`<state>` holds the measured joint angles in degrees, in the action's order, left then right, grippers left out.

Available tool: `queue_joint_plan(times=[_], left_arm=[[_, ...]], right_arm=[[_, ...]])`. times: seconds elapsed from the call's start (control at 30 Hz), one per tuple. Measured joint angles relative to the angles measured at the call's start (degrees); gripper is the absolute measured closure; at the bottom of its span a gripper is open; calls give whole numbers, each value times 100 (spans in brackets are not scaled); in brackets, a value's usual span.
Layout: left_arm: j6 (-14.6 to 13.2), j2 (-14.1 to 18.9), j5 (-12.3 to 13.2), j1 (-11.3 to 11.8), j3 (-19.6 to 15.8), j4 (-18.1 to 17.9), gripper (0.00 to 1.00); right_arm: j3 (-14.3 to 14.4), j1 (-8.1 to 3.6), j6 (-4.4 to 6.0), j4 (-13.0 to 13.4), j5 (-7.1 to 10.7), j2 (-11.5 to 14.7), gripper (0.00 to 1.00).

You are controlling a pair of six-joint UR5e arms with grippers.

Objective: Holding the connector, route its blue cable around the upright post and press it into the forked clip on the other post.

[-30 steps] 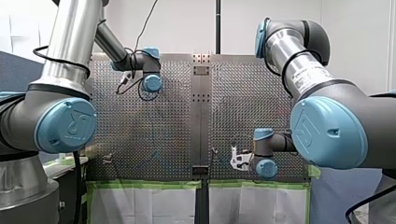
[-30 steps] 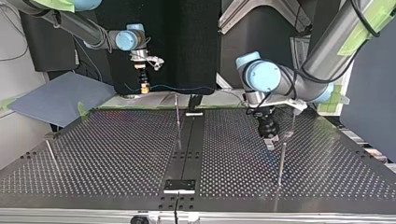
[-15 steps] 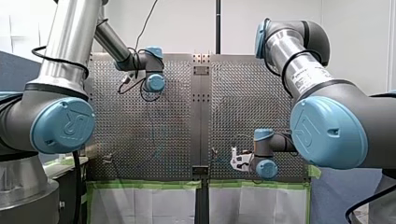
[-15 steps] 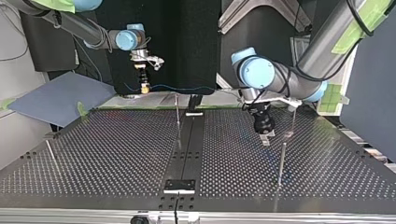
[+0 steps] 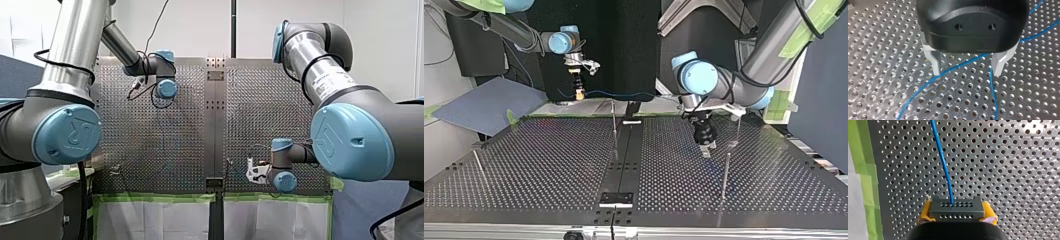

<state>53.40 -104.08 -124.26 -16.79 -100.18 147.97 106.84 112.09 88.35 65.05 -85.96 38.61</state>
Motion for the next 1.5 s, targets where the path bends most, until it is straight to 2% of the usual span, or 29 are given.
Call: queue_joint_plan(times=[0.3, 0.5, 0.87, 1.5], left_arm=[[49, -1, 168, 93, 1, -80, 0], [78, -28, 175, 142, 0, -83, 0], [50, -325, 182, 160, 0, -87, 0], [137, -360, 73, 166, -8, 73, 0]], right_arm=[[-15, 2, 0, 1, 8, -7, 93], [-17, 3, 0, -8, 9, -12, 93], [-17, 9, 0, -32, 9, -12, 93], [-18, 11, 0, -65, 9, -18, 93]])
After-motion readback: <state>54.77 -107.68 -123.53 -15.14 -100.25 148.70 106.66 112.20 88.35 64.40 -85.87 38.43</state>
